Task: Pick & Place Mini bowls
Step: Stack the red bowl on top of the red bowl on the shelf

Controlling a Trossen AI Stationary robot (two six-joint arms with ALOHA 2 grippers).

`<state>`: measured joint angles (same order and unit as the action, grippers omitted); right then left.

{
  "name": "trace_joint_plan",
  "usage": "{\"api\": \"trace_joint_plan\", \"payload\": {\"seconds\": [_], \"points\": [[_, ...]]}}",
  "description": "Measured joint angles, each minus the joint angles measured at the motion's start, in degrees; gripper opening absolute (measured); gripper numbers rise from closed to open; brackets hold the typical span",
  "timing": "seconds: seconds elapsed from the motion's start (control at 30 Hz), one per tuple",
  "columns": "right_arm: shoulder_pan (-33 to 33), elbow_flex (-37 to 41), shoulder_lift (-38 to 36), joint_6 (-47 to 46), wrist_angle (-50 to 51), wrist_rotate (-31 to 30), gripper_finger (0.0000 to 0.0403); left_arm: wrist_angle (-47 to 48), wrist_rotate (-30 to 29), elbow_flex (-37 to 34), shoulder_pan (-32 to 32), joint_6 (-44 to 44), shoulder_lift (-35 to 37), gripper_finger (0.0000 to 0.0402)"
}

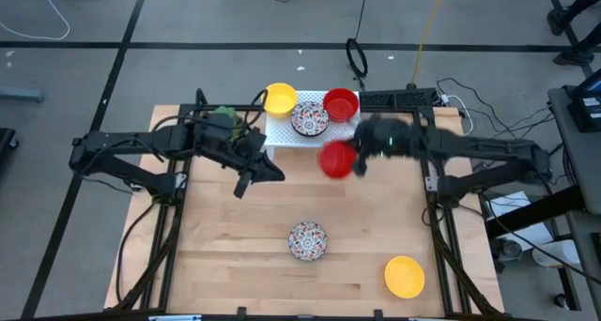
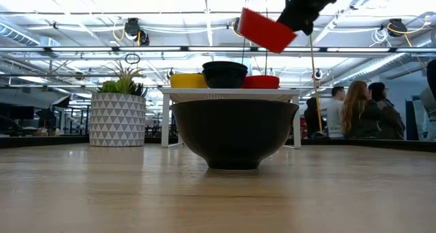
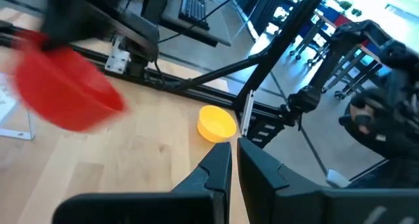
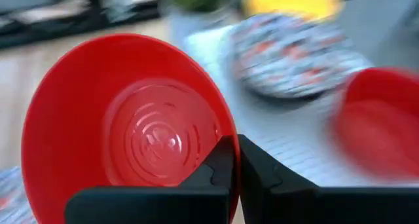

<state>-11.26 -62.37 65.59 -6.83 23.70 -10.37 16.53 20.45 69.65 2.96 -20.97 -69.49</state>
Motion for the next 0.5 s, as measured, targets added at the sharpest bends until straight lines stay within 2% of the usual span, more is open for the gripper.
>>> {"api": "trace_joint_plan", "payload": {"seconds": [0.27,0.5], "points": [[-19.6,-8.4,5.1,2.0,-0.1,4.4,0.0,-0.1,0.0,0.0,0.0,1.4,0.0,0.0026],[-28.8,-10.1,10.6,1.2,0.0,4.5,0.0,-0.1,0.0,0.0,0.0,1.5,0.0,0.0026]]}}
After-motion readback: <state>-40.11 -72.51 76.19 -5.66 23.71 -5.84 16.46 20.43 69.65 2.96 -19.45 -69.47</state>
